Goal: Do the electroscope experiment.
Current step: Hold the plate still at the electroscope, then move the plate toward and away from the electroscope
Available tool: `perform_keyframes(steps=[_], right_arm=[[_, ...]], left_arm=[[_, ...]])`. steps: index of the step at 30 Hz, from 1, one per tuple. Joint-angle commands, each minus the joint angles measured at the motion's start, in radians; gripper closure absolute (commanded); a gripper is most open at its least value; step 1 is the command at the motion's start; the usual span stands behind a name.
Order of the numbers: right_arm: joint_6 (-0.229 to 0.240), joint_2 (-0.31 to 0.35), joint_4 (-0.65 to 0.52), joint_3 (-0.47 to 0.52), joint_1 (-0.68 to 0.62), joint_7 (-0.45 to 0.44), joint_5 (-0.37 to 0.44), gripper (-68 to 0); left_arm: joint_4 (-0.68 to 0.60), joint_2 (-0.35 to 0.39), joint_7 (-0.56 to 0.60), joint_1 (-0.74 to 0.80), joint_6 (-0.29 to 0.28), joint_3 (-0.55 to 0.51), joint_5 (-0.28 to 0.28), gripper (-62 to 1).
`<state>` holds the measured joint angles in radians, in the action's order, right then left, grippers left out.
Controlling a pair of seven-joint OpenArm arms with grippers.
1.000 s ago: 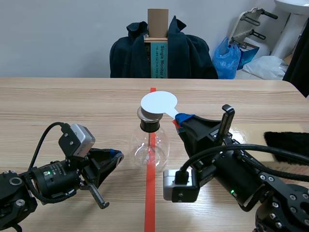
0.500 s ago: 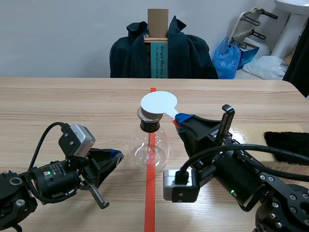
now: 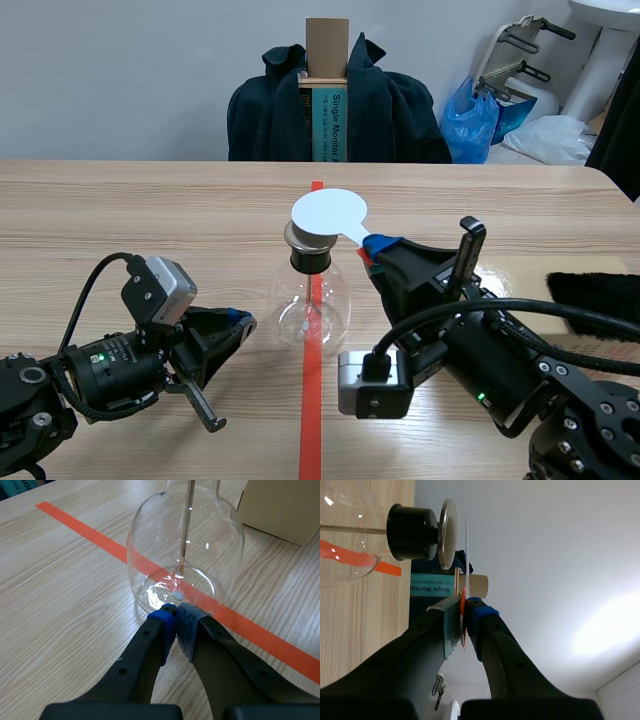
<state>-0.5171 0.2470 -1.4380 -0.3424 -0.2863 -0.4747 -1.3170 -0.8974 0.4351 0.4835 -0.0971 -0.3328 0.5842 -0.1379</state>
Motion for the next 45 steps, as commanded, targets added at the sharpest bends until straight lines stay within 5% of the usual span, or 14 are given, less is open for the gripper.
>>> perform_keyframes(steps=[1, 26, 33, 45], right_arm=[[-0.014, 0.013, -0.019, 0.002, 0.009, -0.006, 0.007, -0.6], [-0.014, 0.013, -0.019, 0.002, 0.009, 0.386, 0.007, -0.6], [-0.014, 0.013, -0.019, 0.002, 0.009, 0.362, 0.007, -0.6], [-0.014, 0.013, -0.019, 0.002, 0.009, 0.073, 0.007, -0.6]], left_arm=[[-0.018, -0.003, 0.018, -0.005, 0.002, -0.007, -0.007, -3.2], [-0.018, -0.003, 0.018, -0.005, 0.002, -0.007, -0.007, -3.2], [-0.018, -0.003, 0.018, -0.005, 0.002, -0.007, -0.007, -3.2], [-0.018, -0.003, 0.018, -0.005, 0.002, -0.007, -0.007, -3.2]])
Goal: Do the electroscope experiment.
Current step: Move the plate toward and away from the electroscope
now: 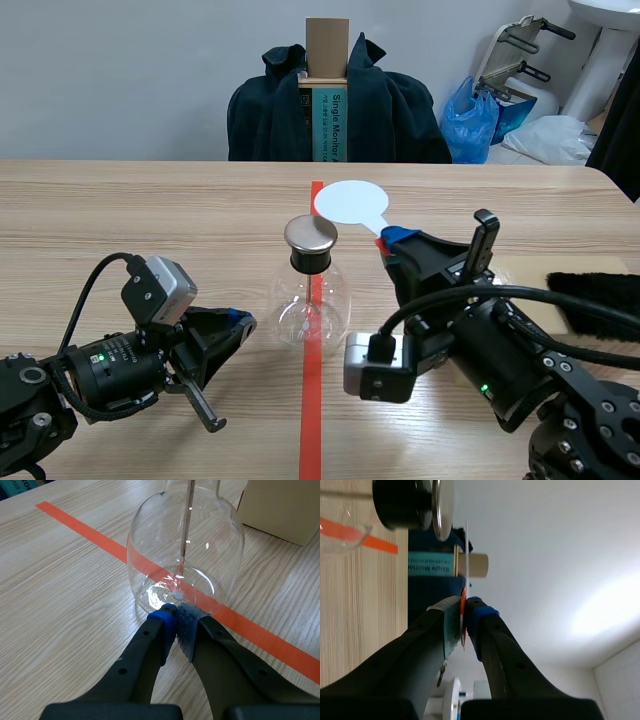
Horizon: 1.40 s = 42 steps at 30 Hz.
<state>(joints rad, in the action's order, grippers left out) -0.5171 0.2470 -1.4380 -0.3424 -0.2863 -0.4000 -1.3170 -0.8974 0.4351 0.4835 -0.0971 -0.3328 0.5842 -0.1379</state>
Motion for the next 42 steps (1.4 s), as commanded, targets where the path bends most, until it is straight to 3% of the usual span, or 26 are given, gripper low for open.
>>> perform_keyframes(steps=[1, 10, 23, 30, 42], right_arm=[[-0.014, 0.013, -0.019, 0.002, 0.009, -0.022, 0.007, -0.6], [-0.014, 0.013, -0.019, 0.002, 0.009, -0.14, 0.007, -0.6], [-0.014, 0.013, -0.019, 0.002, 0.009, -0.147, 0.007, -0.6], [-0.014, 0.013, -0.019, 0.002, 0.009, -0.054, 0.007, -0.6], [-0.014, 0.013, -0.019, 0.008, 0.009, 0.236, 0.007, -0.6]], left_arm=[[-0.018, -0.003, 0.018, -0.005, 0.002, -0.007, -0.007, -3.2], [-0.018, -0.003, 0.018, -0.005, 0.002, -0.007, -0.007, -3.2], [-0.018, -0.003, 0.018, -0.005, 0.002, -0.007, -0.007, -3.2], [-0.018, -0.003, 0.018, -0.005, 0.002, -0.007, -0.007, -3.2], [-0.018, -0.003, 0.018, -0.005, 0.002, -0.007, -0.007, -3.2]])
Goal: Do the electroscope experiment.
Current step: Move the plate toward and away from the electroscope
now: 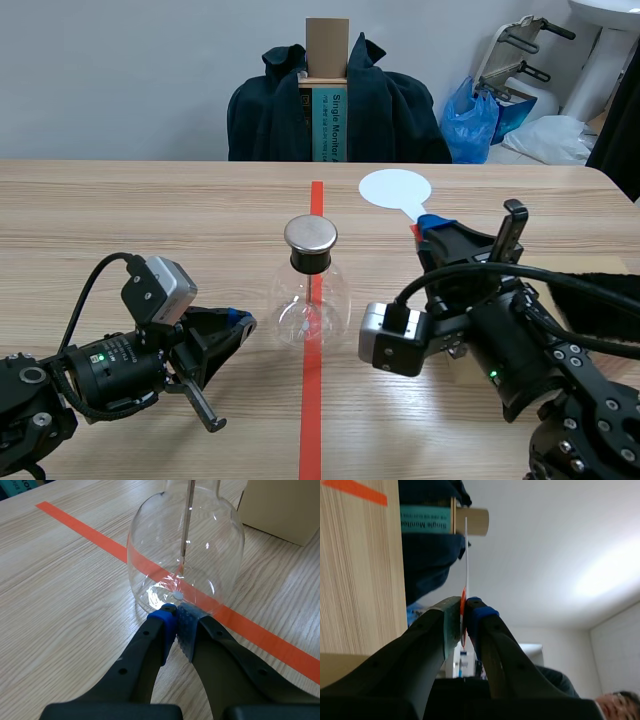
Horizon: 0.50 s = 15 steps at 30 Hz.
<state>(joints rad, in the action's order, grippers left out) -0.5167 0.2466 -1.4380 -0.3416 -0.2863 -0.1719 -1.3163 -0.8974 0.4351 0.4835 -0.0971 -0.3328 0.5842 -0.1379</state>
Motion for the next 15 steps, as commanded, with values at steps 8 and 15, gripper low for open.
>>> perform_keyframes(steps=[8, 15], right_arm=[[-0.014, 0.013, -0.019, 0.008, 0.009, 0.07, 0.006, -0.6], [-0.014, 0.013, -0.019, 0.008, 0.009, -0.084, 0.006, -0.6]], left_arm=[[-0.018, -0.003, 0.018, -0.005, 0.002, -0.007, -0.007, -3.2], [-0.018, -0.003, 0.018, -0.005, 0.002, -0.007, -0.007, -3.2]])
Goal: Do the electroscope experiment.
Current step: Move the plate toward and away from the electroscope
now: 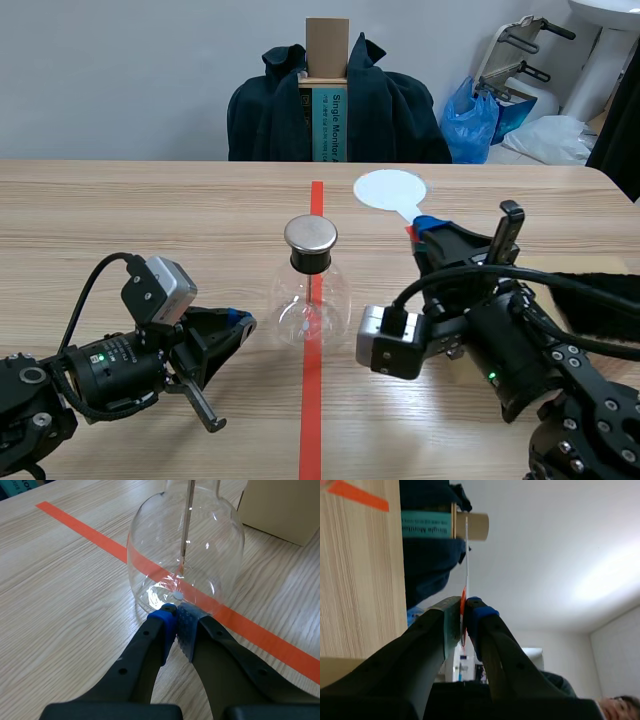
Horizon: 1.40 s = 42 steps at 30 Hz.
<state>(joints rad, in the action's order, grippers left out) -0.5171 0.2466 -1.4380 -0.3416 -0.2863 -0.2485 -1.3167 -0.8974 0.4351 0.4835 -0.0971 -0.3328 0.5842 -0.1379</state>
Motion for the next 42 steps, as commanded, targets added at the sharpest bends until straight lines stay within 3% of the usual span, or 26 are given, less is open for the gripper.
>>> perform_keyframes(steps=[1, 11, 19, 30, 42], right_arm=[[-0.014, 0.013, -0.019, 0.008, 0.009, -0.038, 0.007, -0.6], [-0.014, 0.013, -0.019, 0.008, 0.009, -0.258, 0.006, -0.6], [-0.014, 0.013, -0.019, 0.008, 0.009, -0.318, 0.006, -0.6], [-0.014, 0.013, -0.019, 0.008, 0.009, -0.314, 0.006, -0.6], [-0.014, 0.013, -0.019, 0.008, 0.009, -0.119, 0.007, -0.6]], left_arm=[[-0.018, -0.003, 0.018, -0.005, 0.002, -0.007, -0.007, -3.2], [-0.018, -0.003, 0.018, -0.005, 0.002, -0.007, -0.007, -3.2], [-0.018, -0.003, 0.018, -0.005, 0.002, -0.007, -0.007, -3.2], [-0.018, -0.003, 0.018, -0.005, 0.002, -0.007, -0.007, -3.2], [-0.018, -0.002, 0.018, -0.005, 0.002, -0.007, -0.007, -3.2]])
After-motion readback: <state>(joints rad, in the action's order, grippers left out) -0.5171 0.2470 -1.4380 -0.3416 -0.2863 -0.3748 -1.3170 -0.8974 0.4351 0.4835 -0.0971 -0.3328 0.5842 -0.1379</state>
